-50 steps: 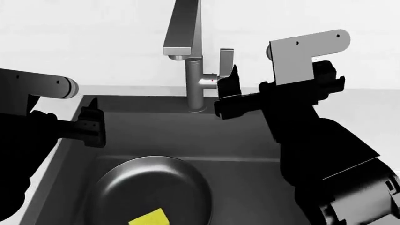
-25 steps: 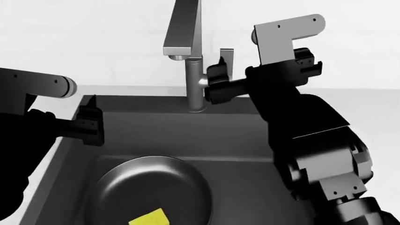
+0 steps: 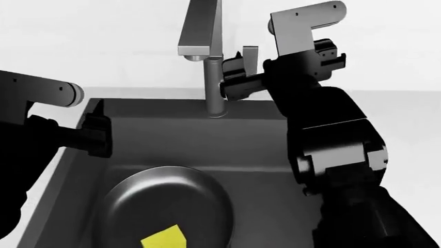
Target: Pick the pan and sponge and place them into the sink. Then turn on the water.
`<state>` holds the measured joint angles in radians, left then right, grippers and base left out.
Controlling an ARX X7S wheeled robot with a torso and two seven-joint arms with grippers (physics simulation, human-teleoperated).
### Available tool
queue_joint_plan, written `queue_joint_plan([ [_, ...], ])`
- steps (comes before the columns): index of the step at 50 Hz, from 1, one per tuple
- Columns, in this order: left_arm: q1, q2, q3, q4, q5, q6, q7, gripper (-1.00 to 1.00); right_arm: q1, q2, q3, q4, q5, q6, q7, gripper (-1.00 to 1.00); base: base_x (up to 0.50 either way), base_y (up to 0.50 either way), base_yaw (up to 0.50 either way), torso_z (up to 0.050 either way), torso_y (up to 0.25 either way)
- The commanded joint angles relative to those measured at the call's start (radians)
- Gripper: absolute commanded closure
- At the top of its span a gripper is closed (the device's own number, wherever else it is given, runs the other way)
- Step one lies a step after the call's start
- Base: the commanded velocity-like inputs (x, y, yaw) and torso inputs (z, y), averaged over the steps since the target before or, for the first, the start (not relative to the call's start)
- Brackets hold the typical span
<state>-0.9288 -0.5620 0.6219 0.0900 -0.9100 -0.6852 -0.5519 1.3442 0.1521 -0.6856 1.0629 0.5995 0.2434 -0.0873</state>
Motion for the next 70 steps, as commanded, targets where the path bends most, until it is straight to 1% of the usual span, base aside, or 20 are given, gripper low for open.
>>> queue_joint_plan([
  [1, -0.018, 0.006, -0.015, 0.004, 0.000, 0.013, 0.009, -1.00, 0.055, -0.058, 0.006, 0.138, -0.028, -0.065, -0.044, -1.00, 0.00, 0.00, 0.00, 0.012, -0.117],
  [15, -0.041, -0.005, -0.030, 0.053, -0.029, -0.020, -0.021, -1.00, 0.076, -0.061, 0.014, 0.139, -0.022, -0.077, -0.037, -1.00, 0.00, 0.00, 0.00, 0.012, -0.095],
  [21, -0.058, -0.008, -0.035, 0.063, -0.038, -0.032, -0.027, -1.00, 0.116, -0.089, 0.019, 0.224, -0.028, -0.117, -0.062, -1.00, 0.00, 0.00, 0.00, 0.012, -0.068],
  [39, -0.033, -0.027, -0.045, 0.069, -0.039, -0.016, -0.026, -1.00, 0.134, -0.104, 0.064, 0.243, -0.082, -0.126, -0.066, -1.00, 0.00, 0.00, 0.00, 0.012, -0.068],
  [70, -0.031, -0.026, -0.038, 0.060, -0.032, -0.011, -0.022, -1.00, 0.170, -0.108, 0.230, 0.244, -0.238, -0.121, -0.060, -1.00, 0.00, 0.00, 0.00, 0.012, -0.069],
])
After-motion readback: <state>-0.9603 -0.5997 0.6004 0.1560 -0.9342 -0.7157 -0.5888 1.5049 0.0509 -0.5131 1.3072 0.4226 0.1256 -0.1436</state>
